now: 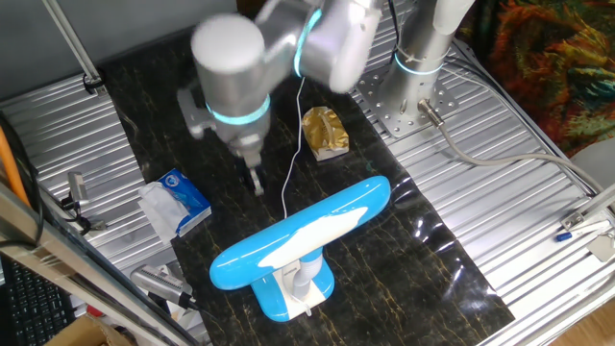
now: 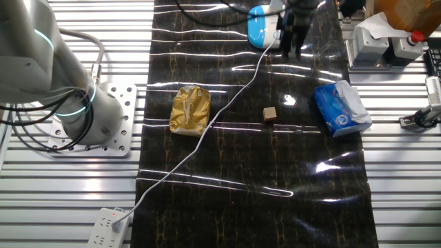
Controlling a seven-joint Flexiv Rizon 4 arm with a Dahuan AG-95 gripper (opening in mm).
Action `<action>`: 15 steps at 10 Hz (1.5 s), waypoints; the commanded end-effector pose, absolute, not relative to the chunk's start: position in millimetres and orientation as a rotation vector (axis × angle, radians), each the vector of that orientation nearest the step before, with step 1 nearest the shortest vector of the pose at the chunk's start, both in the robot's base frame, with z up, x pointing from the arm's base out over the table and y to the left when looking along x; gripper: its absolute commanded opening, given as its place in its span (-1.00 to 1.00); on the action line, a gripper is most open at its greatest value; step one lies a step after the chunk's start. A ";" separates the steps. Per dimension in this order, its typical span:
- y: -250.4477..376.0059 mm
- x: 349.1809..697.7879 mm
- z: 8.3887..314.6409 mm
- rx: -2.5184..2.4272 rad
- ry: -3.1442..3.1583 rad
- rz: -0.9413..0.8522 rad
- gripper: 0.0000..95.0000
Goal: Turn on the desk lamp by pressing the button
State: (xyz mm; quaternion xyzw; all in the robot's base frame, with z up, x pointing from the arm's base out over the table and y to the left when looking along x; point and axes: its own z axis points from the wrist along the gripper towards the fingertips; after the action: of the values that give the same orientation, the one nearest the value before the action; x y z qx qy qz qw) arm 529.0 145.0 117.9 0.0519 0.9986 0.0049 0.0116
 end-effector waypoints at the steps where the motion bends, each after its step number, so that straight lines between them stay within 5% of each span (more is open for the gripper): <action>1: 171.8 530.9 107.5 0.225 3.108 0.021 -1.00; 15: 259.5 541.5 66.1 0.199 3.088 0.068 -1.00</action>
State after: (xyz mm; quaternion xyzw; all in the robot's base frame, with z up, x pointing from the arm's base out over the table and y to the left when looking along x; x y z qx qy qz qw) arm 544.3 259.3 64.3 0.0646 0.9974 0.0207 0.0240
